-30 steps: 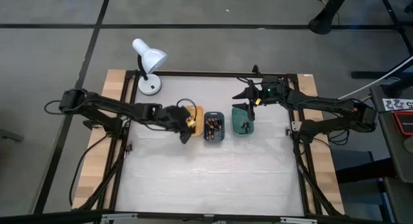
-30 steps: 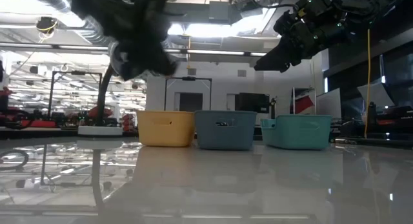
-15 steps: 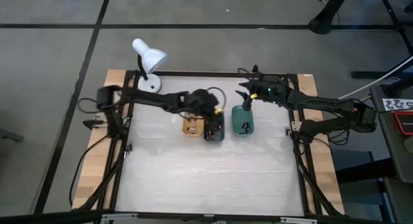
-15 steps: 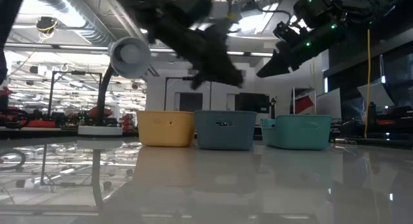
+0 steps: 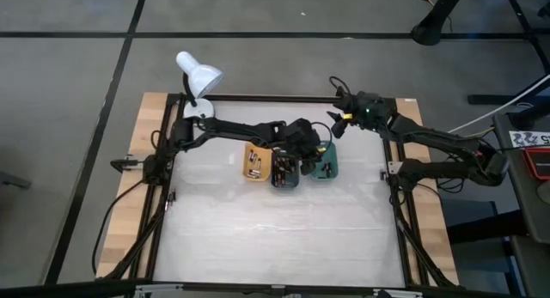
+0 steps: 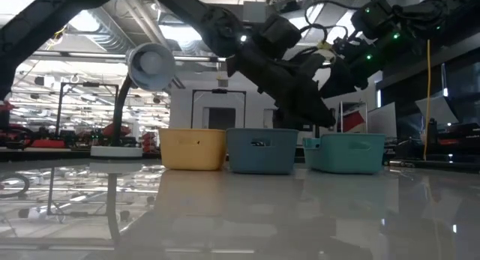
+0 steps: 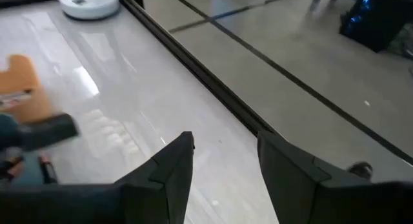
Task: Sort batteries
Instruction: Put the silver battery into the yellow bin, then put the black battery into the blue bin
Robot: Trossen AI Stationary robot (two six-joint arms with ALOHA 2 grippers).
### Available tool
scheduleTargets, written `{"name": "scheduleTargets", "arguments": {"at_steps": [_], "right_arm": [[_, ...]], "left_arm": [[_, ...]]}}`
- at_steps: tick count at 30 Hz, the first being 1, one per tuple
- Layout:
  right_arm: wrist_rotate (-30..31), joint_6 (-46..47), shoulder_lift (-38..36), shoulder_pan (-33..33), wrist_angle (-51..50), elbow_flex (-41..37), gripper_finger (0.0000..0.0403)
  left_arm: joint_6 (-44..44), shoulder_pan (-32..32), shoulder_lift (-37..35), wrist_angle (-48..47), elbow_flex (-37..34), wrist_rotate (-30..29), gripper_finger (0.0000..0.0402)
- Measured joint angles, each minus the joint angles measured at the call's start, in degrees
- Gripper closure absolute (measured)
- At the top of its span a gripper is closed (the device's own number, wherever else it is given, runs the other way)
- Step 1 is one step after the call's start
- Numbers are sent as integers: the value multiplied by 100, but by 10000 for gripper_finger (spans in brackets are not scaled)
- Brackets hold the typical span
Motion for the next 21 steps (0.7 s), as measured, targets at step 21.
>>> {"name": "scheduleTargets", "arguments": {"at_steps": [21], "right_arm": [[-485,-13,0,-37,210,-14,230]], "left_arm": [[763,-200,-609,-477,182,-523,255]]}}
